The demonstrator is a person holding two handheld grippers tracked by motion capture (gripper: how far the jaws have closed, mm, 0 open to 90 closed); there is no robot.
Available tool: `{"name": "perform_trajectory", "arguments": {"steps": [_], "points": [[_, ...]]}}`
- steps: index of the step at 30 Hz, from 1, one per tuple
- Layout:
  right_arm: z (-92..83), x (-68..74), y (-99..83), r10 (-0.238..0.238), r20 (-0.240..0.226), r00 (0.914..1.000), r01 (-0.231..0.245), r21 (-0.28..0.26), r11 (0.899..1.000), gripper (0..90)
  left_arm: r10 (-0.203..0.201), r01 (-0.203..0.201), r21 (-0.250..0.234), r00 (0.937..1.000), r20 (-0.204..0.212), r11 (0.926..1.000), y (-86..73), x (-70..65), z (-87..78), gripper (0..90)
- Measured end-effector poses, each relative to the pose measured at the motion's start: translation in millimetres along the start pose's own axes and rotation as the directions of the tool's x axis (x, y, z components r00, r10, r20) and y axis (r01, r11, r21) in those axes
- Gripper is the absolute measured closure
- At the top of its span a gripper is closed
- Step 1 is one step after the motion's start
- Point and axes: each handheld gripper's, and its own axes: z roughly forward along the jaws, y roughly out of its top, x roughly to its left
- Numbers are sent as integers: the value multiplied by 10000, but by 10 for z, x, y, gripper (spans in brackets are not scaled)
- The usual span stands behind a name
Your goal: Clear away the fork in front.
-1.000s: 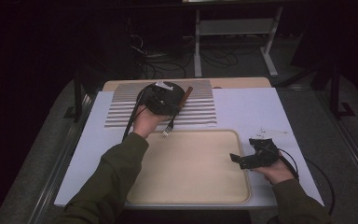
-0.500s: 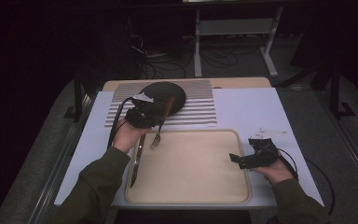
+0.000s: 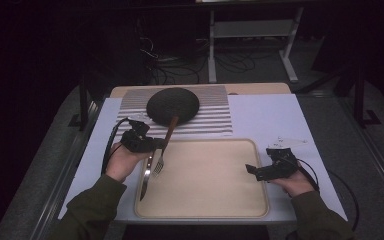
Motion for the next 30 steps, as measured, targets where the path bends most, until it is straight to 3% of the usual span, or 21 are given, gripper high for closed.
{"name": "perform_trajectory", "arguments": {"steps": [11, 23, 30], "points": [[3, 2, 5, 26, 18, 10000, -26, 29, 10000, 0, -66, 65, 68, 9999, 127, 10000, -139, -26, 106, 786], [-5, -2, 3, 13, 17, 10000, -13, 1, 10000, 0, -116, 109, 457, 9998, 159, 9989, -221, -23, 537, 784], [-2, -4, 3, 12, 11, 10000, -12, 3, 10000, 0, -30, 24, 659, 10000, 87, 9978, -263, -36, 641, 784]]}}
